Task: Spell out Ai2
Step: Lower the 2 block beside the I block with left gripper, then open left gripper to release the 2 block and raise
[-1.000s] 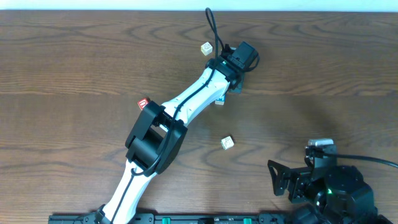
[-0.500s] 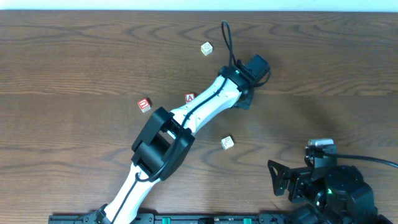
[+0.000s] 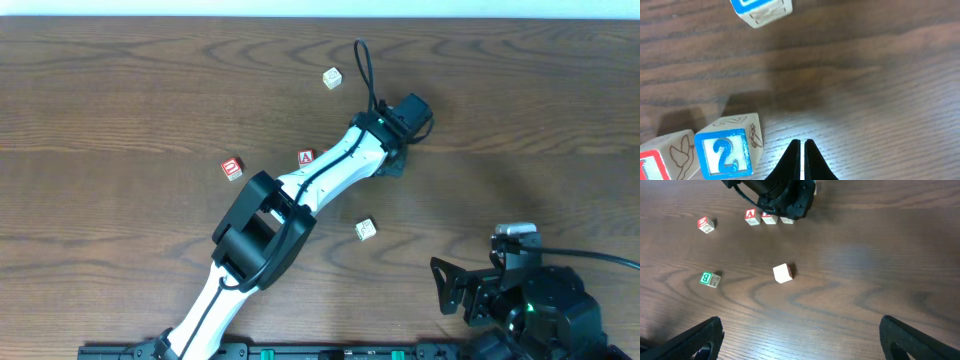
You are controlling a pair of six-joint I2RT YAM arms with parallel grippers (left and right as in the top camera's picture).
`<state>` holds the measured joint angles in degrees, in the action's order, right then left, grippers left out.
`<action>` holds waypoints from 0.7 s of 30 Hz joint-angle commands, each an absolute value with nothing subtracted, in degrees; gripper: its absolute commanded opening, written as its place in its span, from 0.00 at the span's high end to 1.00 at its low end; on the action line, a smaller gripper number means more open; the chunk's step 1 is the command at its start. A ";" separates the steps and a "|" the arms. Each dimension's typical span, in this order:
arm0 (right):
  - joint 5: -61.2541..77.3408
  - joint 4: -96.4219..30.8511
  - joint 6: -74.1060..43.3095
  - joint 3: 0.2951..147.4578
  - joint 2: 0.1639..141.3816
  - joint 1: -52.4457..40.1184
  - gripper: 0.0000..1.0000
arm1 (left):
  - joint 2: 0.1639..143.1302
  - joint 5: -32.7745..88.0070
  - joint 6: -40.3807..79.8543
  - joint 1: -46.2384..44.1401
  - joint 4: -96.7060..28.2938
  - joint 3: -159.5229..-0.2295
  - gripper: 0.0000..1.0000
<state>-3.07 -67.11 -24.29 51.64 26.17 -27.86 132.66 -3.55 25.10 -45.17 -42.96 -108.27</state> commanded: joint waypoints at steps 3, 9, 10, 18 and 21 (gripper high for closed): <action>-3.64 -67.31 -23.68 51.40 26.15 -27.81 0.01 | 133.49 -6.48 27.31 -44.97 -42.85 -108.07 0.94; -3.64 -67.31 -23.70 51.40 26.15 -27.81 0.01 | 133.51 -8.78 29.89 -44.99 -43.22 -108.07 0.94; -3.64 -67.31 -23.68 51.40 26.15 -27.81 0.01 | 133.51 -9.32 29.87 -44.99 -43.31 -108.07 0.94; -3.64 -67.31 -23.68 51.40 26.15 -27.81 0.01 | 133.75 -9.69 30.04 -44.93 -44.16 -108.05 0.94; -3.64 -67.31 -23.70 51.40 26.15 -27.81 0.01 | 133.78 -11.20 30.06 -44.93 -44.80 -108.05 0.94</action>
